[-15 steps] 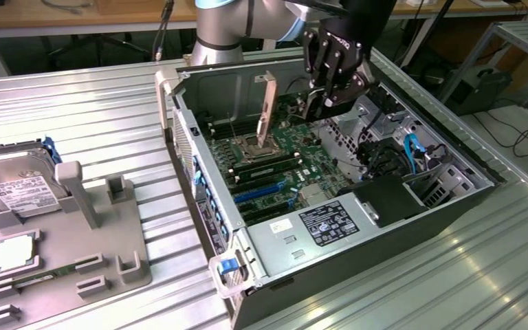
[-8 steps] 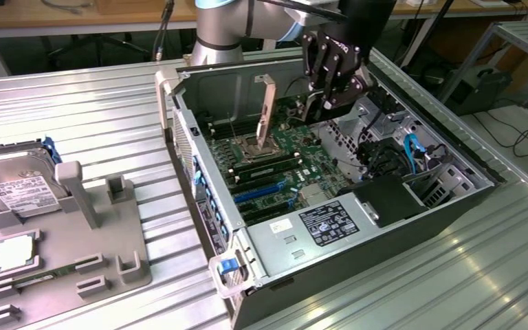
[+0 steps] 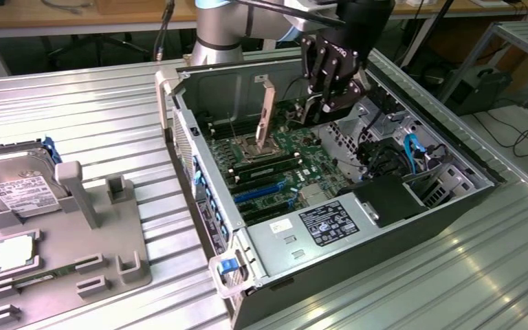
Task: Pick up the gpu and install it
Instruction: 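Insert the gpu into the slot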
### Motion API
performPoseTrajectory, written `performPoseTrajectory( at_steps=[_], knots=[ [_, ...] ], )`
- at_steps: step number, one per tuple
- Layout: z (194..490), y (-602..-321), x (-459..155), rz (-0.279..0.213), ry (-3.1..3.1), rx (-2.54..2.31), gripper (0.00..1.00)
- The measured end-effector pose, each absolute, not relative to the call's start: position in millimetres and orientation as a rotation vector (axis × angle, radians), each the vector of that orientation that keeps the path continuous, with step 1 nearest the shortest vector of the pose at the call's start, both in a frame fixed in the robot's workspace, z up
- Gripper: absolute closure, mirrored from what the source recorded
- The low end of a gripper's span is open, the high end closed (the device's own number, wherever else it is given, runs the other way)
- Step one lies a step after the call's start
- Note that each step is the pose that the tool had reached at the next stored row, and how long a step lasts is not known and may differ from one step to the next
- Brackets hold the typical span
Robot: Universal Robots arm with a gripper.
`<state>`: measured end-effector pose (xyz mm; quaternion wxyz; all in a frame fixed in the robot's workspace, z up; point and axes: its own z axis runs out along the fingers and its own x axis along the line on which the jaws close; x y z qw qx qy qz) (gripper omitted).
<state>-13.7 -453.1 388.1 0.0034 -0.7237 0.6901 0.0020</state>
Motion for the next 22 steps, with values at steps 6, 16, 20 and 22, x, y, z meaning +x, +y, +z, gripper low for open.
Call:
performPoseTrajectory(
  at_steps=[6, 16, 20, 22],
  knots=[
    [380, -453, -14, 0.006, 2.198, -2.235, 0.73],
    [373, -453, -14, 0.008, 2.235, -2.199, 0.73],
    [371, -453, -14, 0.012, 2.237, -2.201, 0.73],
    [369, -453, -14, 0.021, 2.241, -2.205, 0.73]
  ],
)
